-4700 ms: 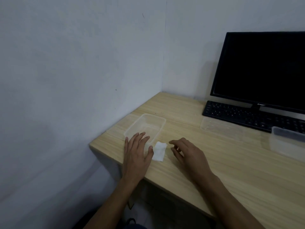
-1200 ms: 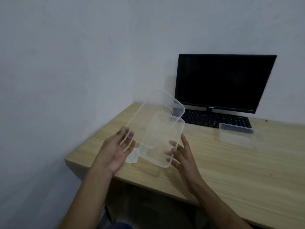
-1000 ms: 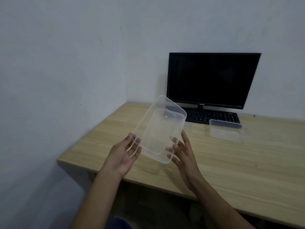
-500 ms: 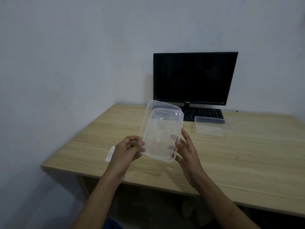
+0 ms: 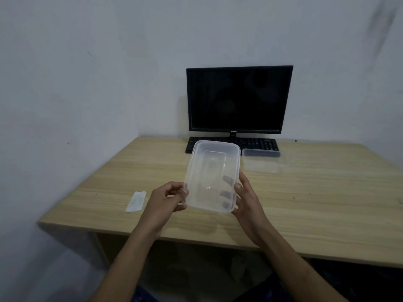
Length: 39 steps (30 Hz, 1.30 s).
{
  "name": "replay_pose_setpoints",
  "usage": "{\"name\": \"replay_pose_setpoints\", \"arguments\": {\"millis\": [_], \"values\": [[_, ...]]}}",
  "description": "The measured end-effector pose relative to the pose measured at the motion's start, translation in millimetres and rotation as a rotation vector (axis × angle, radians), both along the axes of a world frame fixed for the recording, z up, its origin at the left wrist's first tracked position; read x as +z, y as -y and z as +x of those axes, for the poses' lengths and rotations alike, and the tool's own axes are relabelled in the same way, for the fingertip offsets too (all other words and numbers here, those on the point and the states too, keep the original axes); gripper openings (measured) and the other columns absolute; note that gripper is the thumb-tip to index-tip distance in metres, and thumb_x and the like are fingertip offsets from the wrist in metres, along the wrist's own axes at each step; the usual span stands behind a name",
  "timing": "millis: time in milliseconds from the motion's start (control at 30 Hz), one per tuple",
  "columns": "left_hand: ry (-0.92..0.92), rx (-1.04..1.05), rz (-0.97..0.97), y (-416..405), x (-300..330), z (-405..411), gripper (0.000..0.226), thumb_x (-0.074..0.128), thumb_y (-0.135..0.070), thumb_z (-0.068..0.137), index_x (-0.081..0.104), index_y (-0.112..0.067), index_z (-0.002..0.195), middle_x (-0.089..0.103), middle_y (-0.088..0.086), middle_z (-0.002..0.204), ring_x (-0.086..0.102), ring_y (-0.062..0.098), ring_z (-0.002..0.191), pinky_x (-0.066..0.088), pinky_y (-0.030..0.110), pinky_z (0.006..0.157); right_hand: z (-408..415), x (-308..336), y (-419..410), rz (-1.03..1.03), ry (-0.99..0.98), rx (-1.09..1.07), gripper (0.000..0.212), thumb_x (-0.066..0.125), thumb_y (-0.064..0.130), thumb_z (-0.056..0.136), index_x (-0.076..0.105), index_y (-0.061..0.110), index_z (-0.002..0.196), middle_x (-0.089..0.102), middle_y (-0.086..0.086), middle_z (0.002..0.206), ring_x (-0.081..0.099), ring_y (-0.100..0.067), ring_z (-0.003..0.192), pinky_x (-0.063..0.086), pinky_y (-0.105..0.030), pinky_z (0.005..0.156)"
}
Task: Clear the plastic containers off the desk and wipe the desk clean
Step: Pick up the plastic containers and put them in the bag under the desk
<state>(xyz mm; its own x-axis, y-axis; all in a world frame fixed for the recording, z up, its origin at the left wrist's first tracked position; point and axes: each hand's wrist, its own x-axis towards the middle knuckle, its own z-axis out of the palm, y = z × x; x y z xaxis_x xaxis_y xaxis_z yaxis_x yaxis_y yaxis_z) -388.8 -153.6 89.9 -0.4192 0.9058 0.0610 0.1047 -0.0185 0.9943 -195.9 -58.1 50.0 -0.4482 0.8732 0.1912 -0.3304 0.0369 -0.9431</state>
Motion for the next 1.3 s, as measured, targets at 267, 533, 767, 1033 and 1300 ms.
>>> {"name": "replay_pose_setpoints", "arguments": {"millis": [267,533,767,1033,1300], "values": [[0.029,-0.23,-0.024,0,4,15,0.032,0.048,-0.031,0.099,0.049,-0.043,0.129,0.063,-0.013,0.12,0.063,0.008,0.107,0.055,0.03,0.085,5,10,4,-0.015,-0.021,0.045,0.064,0.06,0.048,0.085,0.038,0.035,0.144,0.055,0.001,0.137,0.059,-0.029,0.118,0.049,-0.057,0.093],[0.064,-0.242,0.0,-2,-3,36,0.04,0.04,-0.038,0.1,0.037,-0.04,0.14,0.057,-0.002,0.128,0.061,0.017,0.112,0.056,0.036,0.089,16,15,8,0.013,0.032,0.084,0.059,0.051,0.054,0.086,0.037,0.042,0.142,0.055,0.009,0.137,0.058,-0.021,0.121,0.051,-0.047,0.096],[0.021,-0.228,0.019,-3,-5,45,0.042,0.043,-0.042,0.097,0.035,-0.043,0.139,0.057,-0.007,0.126,0.061,0.013,0.109,0.057,0.031,0.085,24,15,8,0.03,0.069,0.124,0.049,0.052,0.041,0.09,0.041,0.044,0.138,0.056,0.008,0.136,0.057,-0.024,0.121,0.05,-0.051,0.096],[0.074,-0.279,0.071,-3,-7,42,0.058,0.051,-0.053,0.085,0.039,-0.041,0.14,0.061,-0.005,0.127,0.065,0.017,0.11,0.055,0.042,0.091,29,12,11,0.019,0.074,-0.031,0.032,0.037,0.035,0.101,0.049,0.035,0.131,0.065,0.002,0.124,0.066,-0.019,0.108,0.057,-0.037,0.084],[0.079,-0.216,0.109,-6,-8,44,0.041,0.047,-0.046,0.092,0.049,-0.038,0.132,0.065,-0.005,0.122,0.067,0.014,0.104,0.057,0.028,0.08,32,12,15,-0.014,0.131,0.098,0.047,0.04,0.049,0.094,0.035,0.043,0.141,0.06,0.006,0.129,0.063,-0.02,0.113,0.055,-0.048,0.087]]}}
